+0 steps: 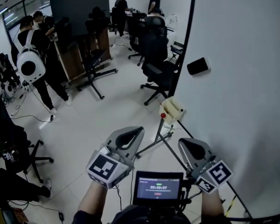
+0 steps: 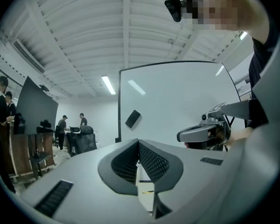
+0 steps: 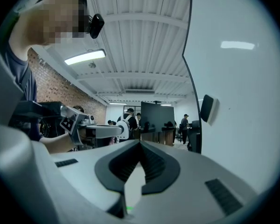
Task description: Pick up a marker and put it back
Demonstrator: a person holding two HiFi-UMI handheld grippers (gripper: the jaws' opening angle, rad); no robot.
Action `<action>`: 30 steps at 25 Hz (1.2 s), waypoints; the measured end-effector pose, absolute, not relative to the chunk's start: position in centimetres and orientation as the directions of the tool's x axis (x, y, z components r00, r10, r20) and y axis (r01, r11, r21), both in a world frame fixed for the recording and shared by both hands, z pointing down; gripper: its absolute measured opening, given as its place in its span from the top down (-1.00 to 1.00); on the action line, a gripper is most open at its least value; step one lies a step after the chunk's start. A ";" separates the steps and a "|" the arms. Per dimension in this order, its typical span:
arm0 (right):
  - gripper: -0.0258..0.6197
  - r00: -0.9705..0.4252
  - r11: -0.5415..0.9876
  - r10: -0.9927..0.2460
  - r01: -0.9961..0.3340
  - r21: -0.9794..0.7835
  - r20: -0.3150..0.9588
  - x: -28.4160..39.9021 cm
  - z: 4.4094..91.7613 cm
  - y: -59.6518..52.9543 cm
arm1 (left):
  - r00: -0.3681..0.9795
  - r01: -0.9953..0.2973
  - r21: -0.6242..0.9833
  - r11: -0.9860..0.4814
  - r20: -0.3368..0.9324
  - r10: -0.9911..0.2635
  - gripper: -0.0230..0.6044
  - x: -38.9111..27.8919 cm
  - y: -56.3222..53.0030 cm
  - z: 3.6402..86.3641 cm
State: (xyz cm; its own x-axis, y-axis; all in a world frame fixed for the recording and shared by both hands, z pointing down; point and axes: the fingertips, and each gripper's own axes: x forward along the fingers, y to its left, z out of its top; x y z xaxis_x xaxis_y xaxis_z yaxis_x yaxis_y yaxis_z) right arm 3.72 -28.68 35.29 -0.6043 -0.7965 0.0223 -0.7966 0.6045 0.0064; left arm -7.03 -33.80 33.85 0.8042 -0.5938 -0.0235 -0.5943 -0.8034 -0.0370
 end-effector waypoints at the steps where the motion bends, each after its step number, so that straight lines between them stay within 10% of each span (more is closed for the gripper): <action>1: 0.89 -0.602 0.602 -0.798 -0.798 0.001 0.024 4.0 35.5 -29.4 | 0.804 -0.594 -0.033 -0.804 -0.018 -0.594 0.94 -6.8 -34.5 34.0; 26: 0.84 -0.510 0.516 -0.848 -0.856 0.011 0.145 13.1 44.4 -45.5 | 0.760 -0.638 0.013 -0.770 0.169 -0.627 0.94 2.0 -48.8 40.8; 30: 0.60 -0.493 0.500 -0.855 -0.866 -0.002 0.160 13.3 45.5 -46.9 | 0.777 -0.616 0.015 -0.788 0.179 -0.604 0.94 2.5 -50.3 41.8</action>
State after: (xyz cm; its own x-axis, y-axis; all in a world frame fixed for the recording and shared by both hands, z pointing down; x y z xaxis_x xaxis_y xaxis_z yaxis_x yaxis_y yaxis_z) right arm 13.27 -46.88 45.52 -0.4935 -0.8549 0.1599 -0.8663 0.4996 -0.0023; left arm 2.50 -50.27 41.79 0.7768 -0.6039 0.1786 -0.6158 -0.7878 0.0145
